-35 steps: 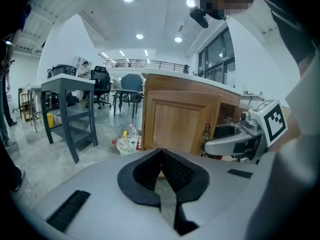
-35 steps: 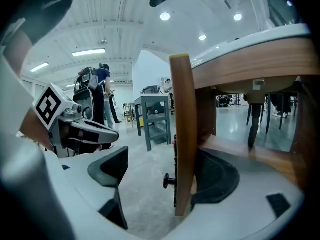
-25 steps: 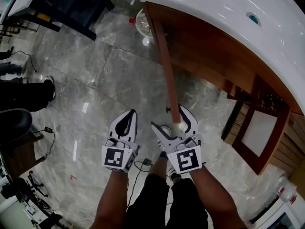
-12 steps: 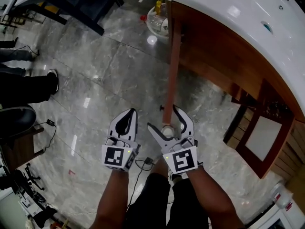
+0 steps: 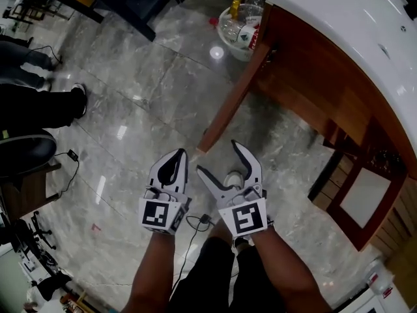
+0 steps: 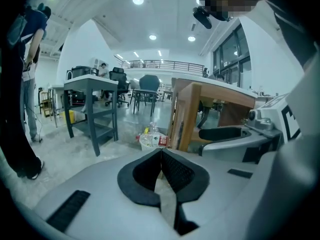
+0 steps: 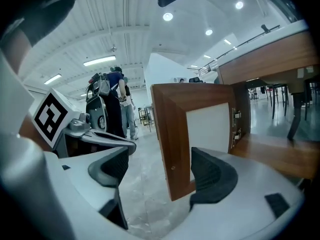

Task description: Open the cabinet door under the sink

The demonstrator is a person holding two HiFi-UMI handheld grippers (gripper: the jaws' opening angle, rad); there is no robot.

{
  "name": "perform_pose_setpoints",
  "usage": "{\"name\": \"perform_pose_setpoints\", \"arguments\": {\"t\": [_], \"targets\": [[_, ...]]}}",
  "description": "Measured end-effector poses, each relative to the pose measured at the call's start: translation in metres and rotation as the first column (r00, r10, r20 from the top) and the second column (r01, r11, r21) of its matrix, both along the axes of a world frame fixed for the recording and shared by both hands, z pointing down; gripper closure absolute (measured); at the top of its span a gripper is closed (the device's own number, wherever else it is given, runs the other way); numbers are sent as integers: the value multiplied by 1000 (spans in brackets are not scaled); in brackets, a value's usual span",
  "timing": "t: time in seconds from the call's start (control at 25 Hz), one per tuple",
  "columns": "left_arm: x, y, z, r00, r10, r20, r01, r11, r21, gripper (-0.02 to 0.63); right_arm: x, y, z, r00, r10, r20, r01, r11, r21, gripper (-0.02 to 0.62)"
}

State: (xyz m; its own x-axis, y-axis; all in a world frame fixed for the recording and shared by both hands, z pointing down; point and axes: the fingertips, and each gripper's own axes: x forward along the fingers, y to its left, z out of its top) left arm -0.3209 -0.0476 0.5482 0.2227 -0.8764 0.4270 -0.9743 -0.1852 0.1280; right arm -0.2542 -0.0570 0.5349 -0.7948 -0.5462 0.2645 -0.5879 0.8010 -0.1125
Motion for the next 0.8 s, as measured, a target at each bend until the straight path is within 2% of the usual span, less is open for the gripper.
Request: {"name": "perform_pose_setpoints", "arguments": {"t": [0.16, 0.4, 0.52, 0.64, 0.8], "targets": [[2, 2, -2, 1000, 1, -4, -1, 1000, -1, 583, 0, 8, -2, 999, -25, -20, 25, 1000, 0, 210], [21, -1, -4, 999, 24, -23, -24, 1000, 2, 583, 21, 14, -10, 998, -3, -58, 5, 1000, 19, 210], [32, -2, -7, 999, 42, -22, -43, 999, -13, 583, 37, 18, -17, 998, 21, -66, -19, 999, 32, 210], [46, -4, -18, 997, 53, -55, -52, 998, 19, 583, 55, 20, -23, 996, 61, -67, -60, 998, 26, 210], [70, 11, -24, 994, 98, -52, -97, 995, 19, 583, 81, 26, -30, 992, 109, -70, -107, 994, 35, 210]]}}
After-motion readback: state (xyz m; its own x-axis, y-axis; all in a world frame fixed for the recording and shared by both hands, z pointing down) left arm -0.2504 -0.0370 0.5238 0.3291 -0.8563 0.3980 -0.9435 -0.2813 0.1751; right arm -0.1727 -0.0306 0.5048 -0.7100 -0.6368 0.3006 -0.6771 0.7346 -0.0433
